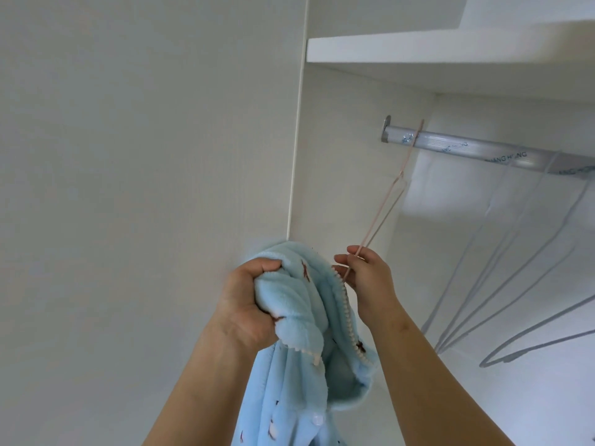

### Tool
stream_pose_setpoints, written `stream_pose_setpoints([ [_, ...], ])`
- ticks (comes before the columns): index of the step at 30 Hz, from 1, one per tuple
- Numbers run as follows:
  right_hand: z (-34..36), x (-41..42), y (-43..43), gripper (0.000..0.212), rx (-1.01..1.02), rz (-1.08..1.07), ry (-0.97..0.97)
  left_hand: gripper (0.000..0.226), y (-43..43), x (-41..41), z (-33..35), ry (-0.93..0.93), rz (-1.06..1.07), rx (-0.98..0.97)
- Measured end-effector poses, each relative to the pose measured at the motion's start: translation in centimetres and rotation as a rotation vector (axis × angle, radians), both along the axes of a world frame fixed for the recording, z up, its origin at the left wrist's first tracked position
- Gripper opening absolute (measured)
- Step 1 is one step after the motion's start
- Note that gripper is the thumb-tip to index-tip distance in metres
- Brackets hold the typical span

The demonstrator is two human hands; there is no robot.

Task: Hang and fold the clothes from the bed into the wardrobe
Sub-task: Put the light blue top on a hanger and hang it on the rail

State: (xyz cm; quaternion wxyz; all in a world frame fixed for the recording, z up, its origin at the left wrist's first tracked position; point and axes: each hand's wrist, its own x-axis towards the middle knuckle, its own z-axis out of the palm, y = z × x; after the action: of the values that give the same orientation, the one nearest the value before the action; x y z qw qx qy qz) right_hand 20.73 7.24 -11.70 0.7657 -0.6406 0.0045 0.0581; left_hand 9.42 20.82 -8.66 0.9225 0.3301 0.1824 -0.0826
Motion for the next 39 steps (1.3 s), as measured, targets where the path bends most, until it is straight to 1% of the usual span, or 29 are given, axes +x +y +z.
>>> stream_pose_setpoints([
  [3, 0.4, -0.8, 0.0, 0.017, -0.026, -0.005, -0.034, 0.025, 0.4, -0.7, -0.1, -0.011, -0.008, -0.009],
  [8, 0.3, -3.3, -0.6, 0.022, -0.081, -0.015, -0.084, 0.028, 0.7, -1.6, -0.4, -0.098, -0.037, -0.025],
  [13, -1.0, -7.7, -0.8, 0.025, -0.128, -0.085, -0.096, 0.027, 1.3, -3.4, -0.3, -0.140, -0.075, 0.103],
  [16, -1.3, -11.2, -0.7, 0.025, -0.083, -0.155, -0.096, 0.024, 1.9, -5.0, -0.3, -0.145, -0.084, 0.157],
  [22, -2.4, -18.7, -0.8, 0.023, 0.048, -0.335, -0.048, 0.014, 3.1, -9.5, -0.9, -0.151, -0.104, 0.170],
  [25, -3.4, -22.6, -0.8, 0.026, 0.092, -0.400, -0.023, 0.020, 3.3, -11.8, -1.2, -0.159, -0.108, 0.180],
  [27, -4.2, -25.1, -1.2, 0.030, 0.088, -0.448, -0.030, 0.027, 3.0, -13.3, -1.5, -0.169, -0.129, 0.191],
  [29, -4.7, -27.3, -1.8, 0.028, 0.045, -0.501, -0.028, 0.037, 2.5, -14.7, -1.6, -0.180, -0.150, 0.196],
  [30, -4.8, -28.2, -2.1, 0.027, 0.022, -0.528, -0.029, 0.038, 2.2, -15.3, -1.6, -0.184, -0.158, 0.194],
  [33, -4.4, -30.7, -3.2, 0.030, -0.013, -0.590, -0.074, 0.027, 1.5, -16.7, -1.2, -0.183, -0.208, 0.169],
  [36, -3.4, -32.4, -4.4, 0.037, -0.002, -0.605, -0.135, 0.028, 0.8, -17.4, -0.9, -0.185, -0.259, 0.175],
  [39, -2.4, -34.0, -6.0, 0.045, 0.045, -0.572, -0.197, 0.031, -0.2, -18.4, -0.1, -0.167, -0.287, 0.213],
])
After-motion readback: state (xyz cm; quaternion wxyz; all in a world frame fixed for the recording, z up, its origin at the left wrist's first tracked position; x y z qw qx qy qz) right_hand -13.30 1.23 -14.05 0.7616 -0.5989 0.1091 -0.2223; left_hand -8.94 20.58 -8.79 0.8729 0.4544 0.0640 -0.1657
